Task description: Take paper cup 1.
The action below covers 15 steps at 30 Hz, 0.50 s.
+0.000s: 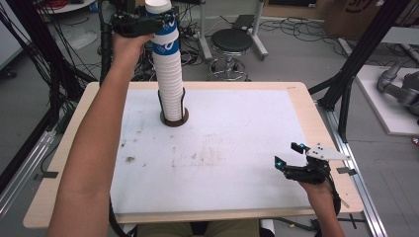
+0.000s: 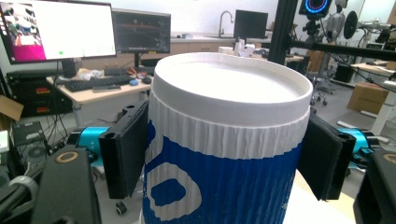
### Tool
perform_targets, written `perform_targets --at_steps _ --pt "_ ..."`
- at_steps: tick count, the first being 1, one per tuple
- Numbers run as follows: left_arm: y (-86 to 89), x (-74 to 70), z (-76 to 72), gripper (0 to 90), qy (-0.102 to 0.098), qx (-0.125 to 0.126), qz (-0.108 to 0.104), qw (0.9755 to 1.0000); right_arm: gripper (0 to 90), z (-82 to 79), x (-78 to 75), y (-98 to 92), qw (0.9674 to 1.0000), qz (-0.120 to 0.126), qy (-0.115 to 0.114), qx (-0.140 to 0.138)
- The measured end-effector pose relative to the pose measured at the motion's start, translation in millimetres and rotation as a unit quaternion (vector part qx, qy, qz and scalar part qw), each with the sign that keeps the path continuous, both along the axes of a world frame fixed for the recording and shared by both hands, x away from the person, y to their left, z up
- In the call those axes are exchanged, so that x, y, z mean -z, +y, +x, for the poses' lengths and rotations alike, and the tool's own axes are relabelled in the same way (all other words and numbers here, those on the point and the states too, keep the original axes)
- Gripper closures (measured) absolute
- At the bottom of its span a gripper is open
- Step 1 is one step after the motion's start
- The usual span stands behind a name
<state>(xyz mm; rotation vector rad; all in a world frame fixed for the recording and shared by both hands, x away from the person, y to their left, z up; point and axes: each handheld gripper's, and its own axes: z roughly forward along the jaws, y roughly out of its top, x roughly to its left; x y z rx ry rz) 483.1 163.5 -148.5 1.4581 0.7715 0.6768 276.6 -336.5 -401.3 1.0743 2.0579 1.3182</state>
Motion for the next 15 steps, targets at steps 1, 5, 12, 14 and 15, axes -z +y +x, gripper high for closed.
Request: perform_targets --at_steps 1,5,12,14,15 --pt "0.0 0.0 0.0 26.2 0.0 0.0 0.0 1.0 16.6 0.2 -0.1 -0.4 1.0 -0.001 -0.002 -0.001" --pt "4.9 -10.5 -5.2 26.4 -0.011 -0.005 -0.013 0.9998 16.6 -0.8 -1.3 -1.3 1.0 0.005 -0.002 0.001" --pt "14.0 -21.5 -15.6 26.6 -0.034 -0.007 -0.037 0.9987 16.6 -0.7 -1.9 -1.3 1.0 0.006 -0.005 0.0" --pt "15.2 -22.7 -16.9 26.7 -0.036 -0.007 -0.038 0.9986 16.6 -0.8 -1.8 -1.2 1.0 0.005 -0.005 -0.001" --pt "17.5 -24.9 -19.9 26.7 -0.038 -0.005 -0.039 0.9985 16.6 -1.2 -1.9 -0.9 1.0 0.004 -0.005 0.0"
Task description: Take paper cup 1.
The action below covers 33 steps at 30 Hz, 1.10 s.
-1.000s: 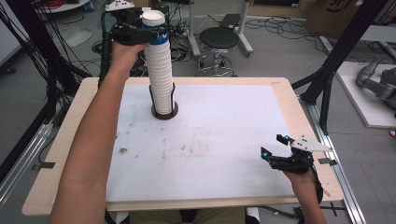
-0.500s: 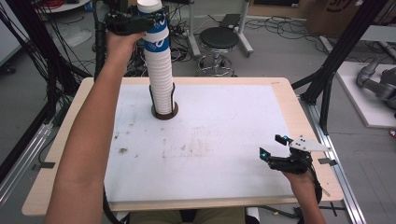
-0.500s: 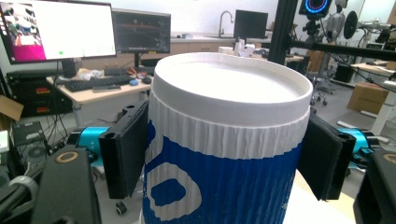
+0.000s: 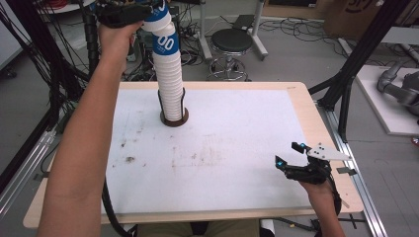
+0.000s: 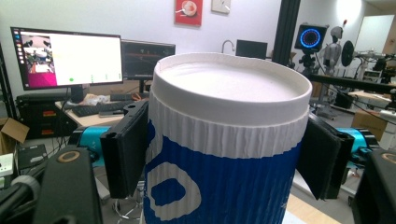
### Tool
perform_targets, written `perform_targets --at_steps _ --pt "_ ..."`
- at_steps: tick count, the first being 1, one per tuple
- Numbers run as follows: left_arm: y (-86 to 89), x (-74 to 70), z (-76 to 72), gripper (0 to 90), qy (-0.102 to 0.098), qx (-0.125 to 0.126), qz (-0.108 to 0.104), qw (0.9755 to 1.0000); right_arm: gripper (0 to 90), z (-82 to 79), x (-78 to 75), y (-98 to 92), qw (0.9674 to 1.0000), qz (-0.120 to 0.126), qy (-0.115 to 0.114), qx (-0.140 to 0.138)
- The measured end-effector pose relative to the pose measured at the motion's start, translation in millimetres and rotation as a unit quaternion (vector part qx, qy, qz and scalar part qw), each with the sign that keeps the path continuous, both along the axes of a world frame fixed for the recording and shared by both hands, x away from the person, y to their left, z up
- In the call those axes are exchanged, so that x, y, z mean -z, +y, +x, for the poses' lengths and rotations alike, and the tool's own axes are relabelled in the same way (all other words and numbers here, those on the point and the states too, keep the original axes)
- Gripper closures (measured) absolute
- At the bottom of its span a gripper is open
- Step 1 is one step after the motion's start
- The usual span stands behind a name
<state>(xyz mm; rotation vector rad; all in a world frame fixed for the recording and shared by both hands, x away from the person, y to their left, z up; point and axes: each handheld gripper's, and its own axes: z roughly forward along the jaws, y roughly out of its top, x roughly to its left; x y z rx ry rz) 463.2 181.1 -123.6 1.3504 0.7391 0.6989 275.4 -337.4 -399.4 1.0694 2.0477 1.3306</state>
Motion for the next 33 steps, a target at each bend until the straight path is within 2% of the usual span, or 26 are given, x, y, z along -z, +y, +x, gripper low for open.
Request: perform_targets --at_steps 7,8,10,15,18,19,21,22,23,27,30,32,33 --pt "9.9 -1.3 -13.1 26.7 -0.001 0.014 0.008 0.9999 16.6 -0.5 -0.1 1.4 1.0 -0.001 -0.001 0.0" --pt "14.5 -0.8 -19.6 26.7 -0.003 0.018 0.013 0.9997 16.6 -0.7 -0.2 2.3 1.0 0.0 0.0 -0.001" --pt "17.2 -0.5 -23.2 26.7 -0.005 0.021 0.014 0.9997 16.6 -0.6 -0.2 2.5 1.0 -0.002 -0.002 -0.002" --pt "30.0 2.3 -44.0 26.7 -0.015 0.037 0.009 0.9992 16.6 -0.8 -0.3 4.6 1.0 -0.002 0.001 -0.003" --pt "38.0 9.5 -62.2 26.6 -0.018 0.052 0.008 0.9984 16.5 0.0 -0.1 7.0 1.0 -0.004 0.0 -0.005" --pt "38.0 9.5 -62.2 26.7 -0.018 0.052 0.008 0.9984 16.5 0.0 -0.1 7.0 1.0 -0.004 0.0 -0.005" --pt "40.9 14.9 -71.7 26.6 -0.017 0.061 0.008 0.9979 16.5 0.3 0.0 8.3 1.0 -0.007 -0.001 -0.007" --pt "44.3 19.7 -81.7 26.6 -0.019 0.068 0.012 0.9975 16.6 0.3 0.2 8.5 0.9999 -0.007 0.001 -0.007" --pt "44.3 19.7 -81.7 26.6 -0.019 0.068 0.012 0.9975 16.6 0.5 0.3 8.8 0.9999 -0.009 0.001 -0.007" --pt "52.6 28.1 -100.0 26.6 -0.022 0.076 0.011 0.9968 16.6 1.6 0.2 8.6 0.9999 -0.009 0.001 -0.007" --pt "58.7 35.5 -110.8 26.7 -0.017 0.078 0.011 0.9967 16.6 2.8 0.0 9.8 0.9999 -0.008 0.0 -0.011" --pt "62.5 43.3 -120.5 26.6 -0.014 0.082 0.019 0.9964 16.5 3.7 0.3 11.8 0.9999 -0.008 0.003 -0.014" --pt "62.5 43.3 -120.5 26.7 -0.014 0.082 0.019 0.9964 16.5 3.7 0.3 11.8 0.9999 -0.008 0.003 -0.014"
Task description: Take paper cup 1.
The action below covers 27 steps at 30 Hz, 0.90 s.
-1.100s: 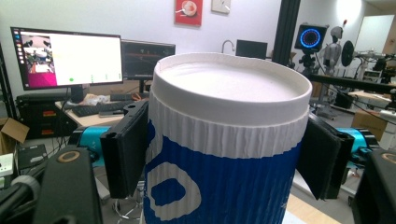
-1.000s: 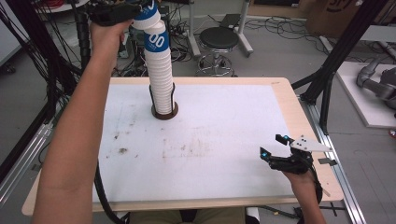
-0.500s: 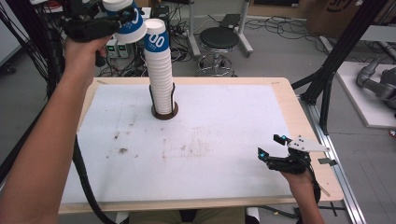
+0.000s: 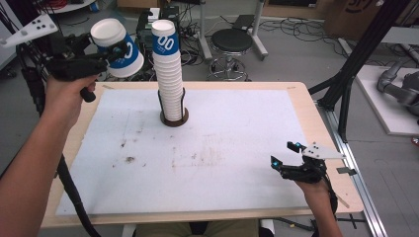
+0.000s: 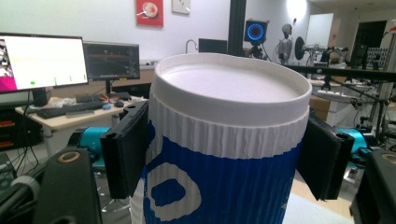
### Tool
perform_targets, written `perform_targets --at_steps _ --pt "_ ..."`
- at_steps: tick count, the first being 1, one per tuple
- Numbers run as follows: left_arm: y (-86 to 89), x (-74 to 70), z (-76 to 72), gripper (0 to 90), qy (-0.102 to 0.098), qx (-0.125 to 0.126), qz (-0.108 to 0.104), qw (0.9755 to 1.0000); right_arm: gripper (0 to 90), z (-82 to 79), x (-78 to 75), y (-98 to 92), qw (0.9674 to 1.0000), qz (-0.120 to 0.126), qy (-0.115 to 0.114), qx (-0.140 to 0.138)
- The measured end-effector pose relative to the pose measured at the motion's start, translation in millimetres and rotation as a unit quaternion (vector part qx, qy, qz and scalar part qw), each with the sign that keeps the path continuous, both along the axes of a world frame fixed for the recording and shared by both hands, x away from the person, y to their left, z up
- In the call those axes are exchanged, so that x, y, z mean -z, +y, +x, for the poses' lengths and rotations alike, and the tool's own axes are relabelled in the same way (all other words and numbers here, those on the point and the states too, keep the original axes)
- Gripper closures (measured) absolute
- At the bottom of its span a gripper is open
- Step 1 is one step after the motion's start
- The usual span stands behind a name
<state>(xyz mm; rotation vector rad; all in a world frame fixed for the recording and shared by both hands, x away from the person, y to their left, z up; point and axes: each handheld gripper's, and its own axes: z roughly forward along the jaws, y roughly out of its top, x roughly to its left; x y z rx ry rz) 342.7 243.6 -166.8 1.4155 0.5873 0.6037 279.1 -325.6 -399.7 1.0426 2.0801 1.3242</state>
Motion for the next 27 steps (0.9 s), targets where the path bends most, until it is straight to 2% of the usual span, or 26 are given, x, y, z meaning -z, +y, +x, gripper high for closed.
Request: perform_targets --at_steps 1,2,6,9,11,16,17,19,22,23,24,27 --pt "1.4 6.4 -6.2 26.6 -0.003 0.006 0.004 1.0 16.5 1.0 0.1 2.3 1.0 -0.002 -0.002 -0.002" --pt "1.4 6.4 -6.2 26.6 -0.003 0.006 0.004 1.0 16.5 1.2 0.0 4.4 1.0 -0.003 0.002 -0.006" --pt "3.0 21.9 -16.3 26.6 -0.005 0.013 0.007 0.9999 16.6 1.4 0.2 8.5 0.9999 -0.006 -0.001 -0.014" --pt "3.0 36.9 -24.1 26.6 -0.006 0.018 0.012 0.9998 16.5 2.4 0.7 8.1 0.9999 -0.004 0.002 -0.016" --pt "2.5 41.7 -26.4 26.6 -0.006 0.021 0.017 0.9996 16.5 4.2 1.6 6.5 0.9999 0.0 0.002 -0.015" --pt "-0.6 50.5 -29.2 26.8 -0.001 0.033 0.019 0.9993 16.5 6.7 2.0 8.5 0.9999 -0.001 0.005 -0.013" --pt "-2.0 53.3 -29.8 26.8 -0.001 0.037 0.017 0.9992 16.5 6.7 1.6 11.4 0.9998 -0.004 0.004 -0.02" --pt "-8.8 63.8 -31.1 26.7 0.002 0.048 0.02 0.9987 16.5 6.6 1.1 14.1 0.9997 -0.004 0.004 -0.024" --pt "-14.7 72.2 -31.6 26.8 0.004 0.056 0.026 0.9981 16.5 7.0 0.5 15.1 0.9996 -0.005 0.003 -0.029" --pt "-20.5 81.3 -31.8 26.8 0.007 0.064 0.032 0.9974 16.5 6.6 -1.1 15.2 0.9996 -0.002 0.002 -0.029" --pt "-20.5 81.3 -31.8 26.8 0.007 0.064 0.032 0.9974 16.5 6.6 -1.1 15.2 0.9996 -0.002 0.002 -0.029" --pt "-28.1 93.5 -29.5 26.8 0.015 0.071 0.038 0.9966 16.5 5.2 -4.2 14.1 0.9995 0.003 -0.003 -0.031"
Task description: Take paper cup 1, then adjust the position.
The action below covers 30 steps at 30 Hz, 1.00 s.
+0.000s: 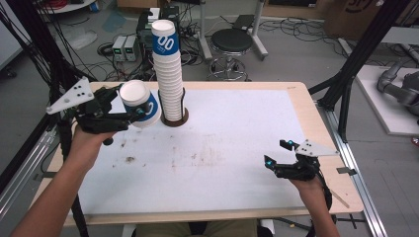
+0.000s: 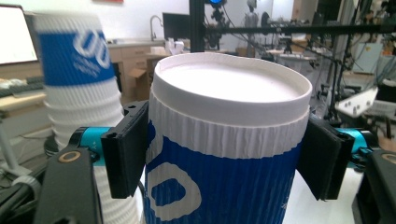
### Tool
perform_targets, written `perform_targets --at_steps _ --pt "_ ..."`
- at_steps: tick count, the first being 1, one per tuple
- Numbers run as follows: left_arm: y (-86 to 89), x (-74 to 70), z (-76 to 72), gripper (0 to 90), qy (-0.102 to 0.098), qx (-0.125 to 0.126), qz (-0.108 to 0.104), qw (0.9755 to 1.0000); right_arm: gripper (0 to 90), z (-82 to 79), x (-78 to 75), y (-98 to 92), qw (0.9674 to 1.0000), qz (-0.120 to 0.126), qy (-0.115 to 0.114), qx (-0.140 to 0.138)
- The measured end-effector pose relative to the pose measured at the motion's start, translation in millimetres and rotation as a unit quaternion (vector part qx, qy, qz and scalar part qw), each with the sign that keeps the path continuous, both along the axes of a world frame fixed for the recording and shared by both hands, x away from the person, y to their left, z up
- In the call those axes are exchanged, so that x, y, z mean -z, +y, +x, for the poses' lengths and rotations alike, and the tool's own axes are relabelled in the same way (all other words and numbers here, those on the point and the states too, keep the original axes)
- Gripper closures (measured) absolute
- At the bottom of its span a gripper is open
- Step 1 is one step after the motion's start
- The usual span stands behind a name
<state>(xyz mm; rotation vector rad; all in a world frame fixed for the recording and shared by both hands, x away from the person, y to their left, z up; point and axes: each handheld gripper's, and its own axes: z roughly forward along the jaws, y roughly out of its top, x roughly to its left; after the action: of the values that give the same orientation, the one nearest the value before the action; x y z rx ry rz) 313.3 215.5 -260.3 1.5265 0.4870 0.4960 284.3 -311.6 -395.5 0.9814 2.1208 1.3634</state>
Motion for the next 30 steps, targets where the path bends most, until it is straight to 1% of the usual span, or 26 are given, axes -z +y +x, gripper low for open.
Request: perform_targets --at_steps 6,9,11,14,16,19,22,24,25,28,30 --pt "-11.5 12.5 7.8 26.8 0.004 0.008 -0.002 1.0 16.5 -1.3 -1.3 -1.9 1.0 0.004 0.001 0.004" --pt "-13.3 14.7 9.2 26.7 0.007 0.01 -0.004 0.9999 16.5 -0.9 -1.7 -2.0 0.9999 0.009 0.002 0.006" --pt "-14.4 17.0 9.8 26.7 0.007 0.011 -0.006 0.9999 16.5 1.3 -1.8 -1.3 0.9999 0.009 0.005 0.013" --pt "-15.9 22.6 10.1 26.7 0.011 0.012 -0.01 0.9998 16.5 2.5 -1.8 -0.4 0.9998 0.01 0.003 0.015" --pt "-16.5 26.0 10.5 26.7 0.013 0.012 -0.009 0.9998 16.5 2.5 -2.8 0.7 0.9997 0.012 0.003 0.019" --pt "-18.0 30.7 10.1 26.7 0.017 0.011 -0.013 0.9997 16.5 1.7 -4.6 2.3 0.9998 0.015 0.001 0.014" --pt "-21.1 33.1 9.5 26.7 0.016 0.013 -0.011 0.9997 16.5 0.7 -5.0 3.2 0.9999 0.013 -0.002 0.009" --pt "-22.0 33.5 9.2 26.7 0.016 0.013 -0.011 0.9997 16.5 0.4 -4.8 3.7 0.9999 0.014 0.0 0.009" --pt "-23.4 34.3 8.8 26.7 0.017 0.015 -0.013 0.9997 16.5 0.8 -4.6 5.2 0.9999 0.014 0.001 0.003" --pt "-28.1 37.1 8.7 26.7 0.017 0.019 -0.005 0.9997 16.4 0.7 -4.9 7.4 0.9999 0.017 0.003 -0.003" --pt "-31.3 39.9 8.9 26.7 0.018 0.024 0.002 0.9995 16.5 2.3 -5.9 13.3 0.9996 0.02 0.009 -0.019"
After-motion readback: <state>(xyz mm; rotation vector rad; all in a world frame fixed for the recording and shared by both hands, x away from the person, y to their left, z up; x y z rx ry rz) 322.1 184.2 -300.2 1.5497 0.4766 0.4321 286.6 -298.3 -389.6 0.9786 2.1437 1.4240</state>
